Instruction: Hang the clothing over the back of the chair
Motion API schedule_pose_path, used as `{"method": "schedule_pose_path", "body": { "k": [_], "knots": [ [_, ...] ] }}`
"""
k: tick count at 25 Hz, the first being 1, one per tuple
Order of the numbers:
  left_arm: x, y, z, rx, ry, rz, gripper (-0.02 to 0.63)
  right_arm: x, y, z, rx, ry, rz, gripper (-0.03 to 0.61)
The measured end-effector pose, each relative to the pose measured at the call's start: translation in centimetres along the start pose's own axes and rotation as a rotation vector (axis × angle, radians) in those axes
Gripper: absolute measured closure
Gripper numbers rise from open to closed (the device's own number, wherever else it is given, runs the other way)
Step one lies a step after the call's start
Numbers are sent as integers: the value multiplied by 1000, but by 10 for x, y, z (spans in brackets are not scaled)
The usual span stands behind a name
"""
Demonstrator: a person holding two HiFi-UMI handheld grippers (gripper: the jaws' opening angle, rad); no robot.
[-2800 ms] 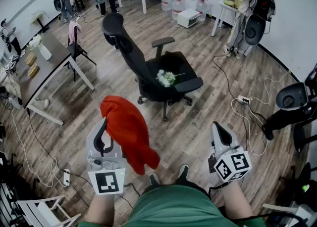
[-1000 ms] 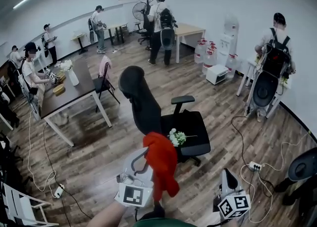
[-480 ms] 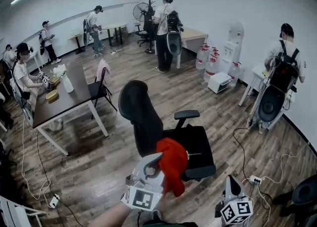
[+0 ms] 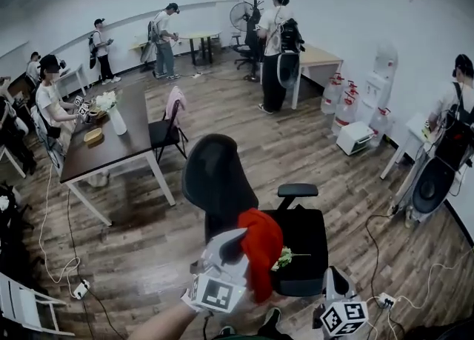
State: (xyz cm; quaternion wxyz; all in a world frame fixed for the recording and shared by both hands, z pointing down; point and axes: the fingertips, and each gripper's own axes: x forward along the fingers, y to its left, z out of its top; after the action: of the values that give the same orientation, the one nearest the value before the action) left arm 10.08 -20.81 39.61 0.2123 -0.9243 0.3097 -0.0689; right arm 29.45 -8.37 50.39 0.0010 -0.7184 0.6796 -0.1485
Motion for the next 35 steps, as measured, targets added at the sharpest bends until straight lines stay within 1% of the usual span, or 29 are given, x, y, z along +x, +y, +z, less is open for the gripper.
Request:
{"method": "schedule_pose_path", "body": {
  "k": [3,6,9,12,16,19,21,23,26,30,33,35],
  "knots": [
    [21,18,0,15,41,70,551,38,-11,25,-22,-24,87,584],
    [39,46,3,38,61,158,551,76,-19,40,-31,-37,157,584],
    [52,73,3,97,86,231,551,110,-17,44,-33,-20,239,584],
    [58,96,10,136,126,288,551,132,-12,43,-37,6,310,584],
    [60,125,14,161,165,348,551,148,-10,40,-28,36,358,584],
    [58,150,9,143,172,379,551,153,-10,38,-20,40,352,584],
    [57,169,7,118,164,394,551,157,-13,38,-18,37,329,584],
    [58,190,9,110,141,402,551,162,-15,40,-7,36,297,584],
    [58,226,12,125,110,403,551,169,-9,41,4,28,243,584],
    [59,273,4,134,78,409,551,174,6,43,-5,22,185,584],
    [59,308,0,151,55,428,551,183,13,45,-12,15,148,584],
    [52,335,-4,146,37,453,551,189,22,45,-19,15,133,584]
  ]
}}
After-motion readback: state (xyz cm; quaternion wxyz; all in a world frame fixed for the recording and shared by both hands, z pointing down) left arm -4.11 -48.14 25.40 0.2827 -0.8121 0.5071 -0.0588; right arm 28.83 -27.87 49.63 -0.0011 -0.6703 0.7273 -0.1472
